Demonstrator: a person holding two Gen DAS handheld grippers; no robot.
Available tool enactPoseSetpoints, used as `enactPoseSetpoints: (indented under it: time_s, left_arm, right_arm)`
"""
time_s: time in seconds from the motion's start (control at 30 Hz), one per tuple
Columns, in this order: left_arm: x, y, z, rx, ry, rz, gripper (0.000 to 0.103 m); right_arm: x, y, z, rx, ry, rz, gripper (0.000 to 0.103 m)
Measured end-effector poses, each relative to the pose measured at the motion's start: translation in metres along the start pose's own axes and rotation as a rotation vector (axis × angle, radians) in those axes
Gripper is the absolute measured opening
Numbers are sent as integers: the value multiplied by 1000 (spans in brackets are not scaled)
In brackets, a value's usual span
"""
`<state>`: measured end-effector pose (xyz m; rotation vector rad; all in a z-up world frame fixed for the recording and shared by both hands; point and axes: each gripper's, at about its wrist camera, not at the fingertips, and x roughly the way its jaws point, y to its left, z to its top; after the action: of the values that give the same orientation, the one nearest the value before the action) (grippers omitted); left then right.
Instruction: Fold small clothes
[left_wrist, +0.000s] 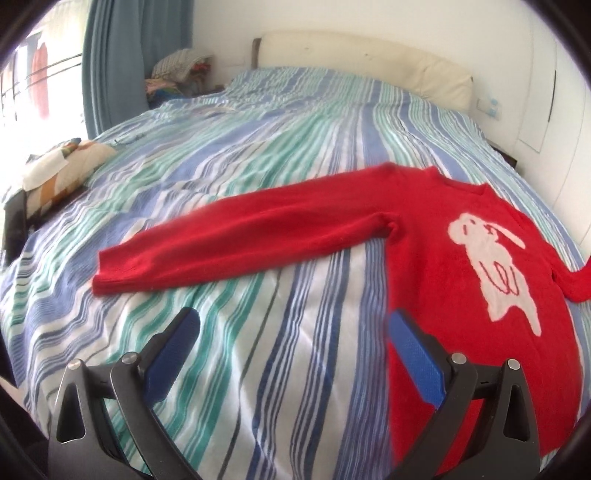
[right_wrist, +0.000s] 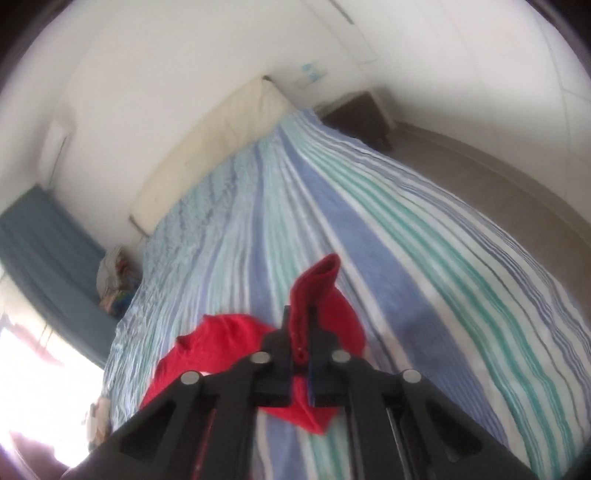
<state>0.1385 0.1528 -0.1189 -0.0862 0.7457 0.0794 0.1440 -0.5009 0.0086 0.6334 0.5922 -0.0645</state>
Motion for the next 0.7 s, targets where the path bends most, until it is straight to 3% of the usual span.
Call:
enactPoseSetpoints:
  time_s: [0.1,0.2,0.33,0.4,0.47,0.53,0.6,0.7]
  left_arm:
    - [1,6,1,-11,-8,6,102]
    - [4,16,1,-54,2,-1,102]
    - [7,24,2,-73,1,14,102]
    - [9,27,2,-84,8,17,102]
    - [12,29,2,-100,15,14,102]
    - [13,31,2,-114,18,11,102]
    - [11,34,3,-126,15,4,102]
    - [11,34,4,-136,13,-11,102]
  right_arm:
    - [26,107,4,-205,57,126,4]
    - [67,200,-15,-339,138,243,4]
    - [122,283,-63,-455,232,324,4]
    - [152,301,-89,-474,281,335,5]
    - [188,309,-114,-467,364,356,14]
    - [218,302,-138,-400,512,400,60]
    - [224,288,-147,-331,571,474,61]
    - [216,252,-137,-261,556,475,61]
